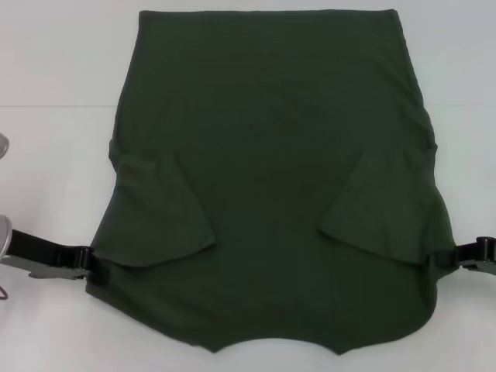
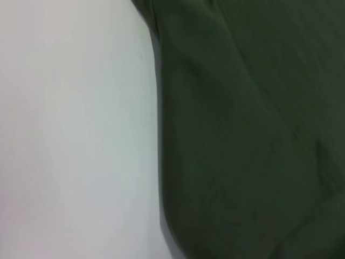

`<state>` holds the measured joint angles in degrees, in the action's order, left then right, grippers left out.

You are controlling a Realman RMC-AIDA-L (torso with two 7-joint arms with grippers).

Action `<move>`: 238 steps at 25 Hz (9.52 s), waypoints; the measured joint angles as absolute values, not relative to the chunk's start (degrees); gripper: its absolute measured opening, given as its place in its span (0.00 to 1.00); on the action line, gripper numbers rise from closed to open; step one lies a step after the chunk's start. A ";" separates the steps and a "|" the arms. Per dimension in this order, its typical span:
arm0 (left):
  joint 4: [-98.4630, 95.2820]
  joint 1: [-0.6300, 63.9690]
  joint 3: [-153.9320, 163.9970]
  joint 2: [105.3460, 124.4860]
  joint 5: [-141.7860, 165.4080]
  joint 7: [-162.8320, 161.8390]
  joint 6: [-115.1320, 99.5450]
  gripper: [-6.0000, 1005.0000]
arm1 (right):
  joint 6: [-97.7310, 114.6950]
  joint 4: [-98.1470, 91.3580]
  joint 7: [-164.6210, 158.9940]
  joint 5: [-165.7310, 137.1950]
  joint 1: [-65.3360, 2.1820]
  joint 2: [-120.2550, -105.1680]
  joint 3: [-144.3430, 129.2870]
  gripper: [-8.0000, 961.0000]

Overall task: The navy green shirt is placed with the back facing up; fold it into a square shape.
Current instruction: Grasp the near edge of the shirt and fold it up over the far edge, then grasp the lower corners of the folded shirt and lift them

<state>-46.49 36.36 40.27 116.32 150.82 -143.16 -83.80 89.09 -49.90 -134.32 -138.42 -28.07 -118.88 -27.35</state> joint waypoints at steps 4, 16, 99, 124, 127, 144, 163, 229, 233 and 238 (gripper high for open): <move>-45.85 36.20 37.86 115.66 150.82 -141.80 -84.95 0.05 | 90.62 -50.19 -129.84 -137.09 -28.09 -118.66 -27.31 0.05; -40.89 35.24 35.53 111.60 150.82 -138.37 -89.90 0.05 | 99.81 -50.66 -114.61 -137.02 -27.98 -117.14 -27.35 0.04; -34.37 31.92 15.00 111.86 126.66 -126.81 -85.31 0.05 | 84.61 -32.60 -107.39 -118.54 -26.52 -114.98 -16.45 0.05; -33.92 40.88 16.62 119.92 117.98 -110.92 -60.04 0.05 | 63.91 -30.98 -99.43 -110.52 -33.72 -118.35 -16.87 0.05; -33.92 41.84 16.82 120.07 117.28 -110.15 -58.35 0.05 | 62.86 -30.99 -98.65 -110.08 -34.14 -118.60 -16.87 0.05; -31.73 43.74 21.35 123.83 112.31 -100.77 -43.25 0.05 | 52.80 -26.93 -91.52 -109.58 -36.92 -119.55 -17.15 0.06; -24.81 46.29 24.27 124.17 96.28 -79.99 -35.67 0.05 | 47.09 -23.26 -84.36 -104.55 -38.35 -119.86 -17.14 0.06; -24.14 31.74 48.84 118.06 94.80 -93.94 -41.27 0.87 | 61.95 -20.66 -87.71 -99.31 -28.26 -118.69 -24.83 0.98; -23.76 31.46 48.87 118.10 94.91 -93.73 -41.22 0.87 | 61.98 -20.66 -87.72 -99.31 -28.30 -118.67 -24.97 0.99; -23.51 31.09 48.70 118.12 94.93 -93.75 -41.19 0.87 | 62.10 -20.66 -87.71 -99.37 -28.31 -118.65 -25.04 0.99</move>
